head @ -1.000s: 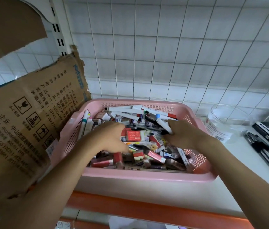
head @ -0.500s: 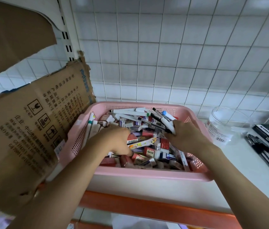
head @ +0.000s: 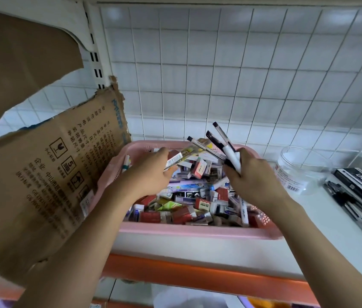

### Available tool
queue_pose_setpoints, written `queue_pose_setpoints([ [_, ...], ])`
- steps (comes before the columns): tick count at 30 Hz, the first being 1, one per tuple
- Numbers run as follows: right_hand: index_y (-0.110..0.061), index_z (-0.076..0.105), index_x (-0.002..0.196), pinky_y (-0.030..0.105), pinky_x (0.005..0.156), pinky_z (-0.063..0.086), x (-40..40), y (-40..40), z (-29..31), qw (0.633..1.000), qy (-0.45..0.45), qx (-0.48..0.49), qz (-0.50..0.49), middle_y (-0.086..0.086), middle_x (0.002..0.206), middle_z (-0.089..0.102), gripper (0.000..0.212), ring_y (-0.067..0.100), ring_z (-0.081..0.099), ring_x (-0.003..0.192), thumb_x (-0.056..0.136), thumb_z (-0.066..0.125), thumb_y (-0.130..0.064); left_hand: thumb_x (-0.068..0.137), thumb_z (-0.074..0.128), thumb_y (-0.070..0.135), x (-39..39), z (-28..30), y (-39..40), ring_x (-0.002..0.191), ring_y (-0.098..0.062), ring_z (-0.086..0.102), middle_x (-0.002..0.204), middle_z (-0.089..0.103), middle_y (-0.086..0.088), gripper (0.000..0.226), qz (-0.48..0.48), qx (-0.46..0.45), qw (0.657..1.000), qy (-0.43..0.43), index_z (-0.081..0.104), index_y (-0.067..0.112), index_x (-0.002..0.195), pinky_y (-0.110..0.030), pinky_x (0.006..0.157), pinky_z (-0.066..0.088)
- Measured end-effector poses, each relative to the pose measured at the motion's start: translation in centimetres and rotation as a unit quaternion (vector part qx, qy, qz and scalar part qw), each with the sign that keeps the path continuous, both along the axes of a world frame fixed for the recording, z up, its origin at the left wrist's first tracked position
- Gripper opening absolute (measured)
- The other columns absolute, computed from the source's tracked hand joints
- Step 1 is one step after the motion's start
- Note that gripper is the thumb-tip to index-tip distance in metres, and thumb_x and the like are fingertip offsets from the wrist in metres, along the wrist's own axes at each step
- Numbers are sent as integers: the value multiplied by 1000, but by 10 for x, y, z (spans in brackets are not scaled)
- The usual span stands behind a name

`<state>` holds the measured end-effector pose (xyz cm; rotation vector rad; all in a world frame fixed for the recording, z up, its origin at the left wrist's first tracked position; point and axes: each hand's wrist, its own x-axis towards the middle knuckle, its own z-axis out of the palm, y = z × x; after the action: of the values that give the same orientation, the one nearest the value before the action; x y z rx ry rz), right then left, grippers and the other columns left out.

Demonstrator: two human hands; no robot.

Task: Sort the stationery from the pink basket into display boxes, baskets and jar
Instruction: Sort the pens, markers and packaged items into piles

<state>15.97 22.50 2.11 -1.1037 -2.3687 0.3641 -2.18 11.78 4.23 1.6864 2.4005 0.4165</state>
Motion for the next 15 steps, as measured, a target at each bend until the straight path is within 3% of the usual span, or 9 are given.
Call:
queue_pose_setpoints([
  [3, -11, 49, 98, 31, 55, 35, 9, -1, 7, 999, 32, 9, 6, 10, 82, 58, 20, 28, 54, 69, 91, 54, -29, 97, 45, 33, 4, 0, 2, 60, -17, 49, 64, 47, -2, 25, 9, 54, 998, -15, 47, 8, 95, -33, 60, 38],
  [5, -15, 46, 91, 30, 49, 32, 19, -2, 13, 999, 53, 6, 4, 6, 71, 56, 15, 23, 50, 61, 91, 56, -27, 97, 45, 33, 9, -2, 5, 59, -20, 50, 63, 49, -2, 27, 10, 79, 996, -50, 53, 7, 99, -34, 59, 40],
  [7, -16, 44, 83, 28, 47, 29, 32, -3, 17, 998, 66, 6, -17, 3, 62, 52, 18, 24, 47, 57, 90, 57, -27, 97, 47, 31, 19, -1, 9, 54, -16, 47, 63, 52, -2, 26, 3, 109, 989, -95, 57, 8, 103, -31, 54, 37],
  [10, -19, 40, 72, 15, 50, 36, 58, 0, 18, 994, 93, 1, -51, 2, 60, 50, 26, 15, 46, 54, 90, 57, -27, 96, 48, 29, 44, 5, 16, 48, -10, 43, 60, 49, 2, 18, 1, 157, 977, -147, 57, 13, 96, -17, 40, 30],
  [13, -13, 48, 79, 12, 49, 36, 91, 7, 22, 987, 136, -15, -83, 3, 66, 57, 20, 15, 51, 60, 91, 56, -27, 96, 49, 27, 77, 12, 27, 47, -10, 43, 58, 48, 4, 15, -8, 196, 965, -173, 58, 16, 97, -16, 39, 29],
  [15, -12, 51, 84, 13, 47, 34, 119, 14, 27, 981, 167, -26, -99, 2, 70, 60, 17, 13, 54, 64, 91, 55, -27, 95, 50, 26, 103, 16, 38, 50, -13, 45, 57, 47, 5, 14, -22, 219, 957, -187, 58, 15, 95, -24, 46, 33],
])
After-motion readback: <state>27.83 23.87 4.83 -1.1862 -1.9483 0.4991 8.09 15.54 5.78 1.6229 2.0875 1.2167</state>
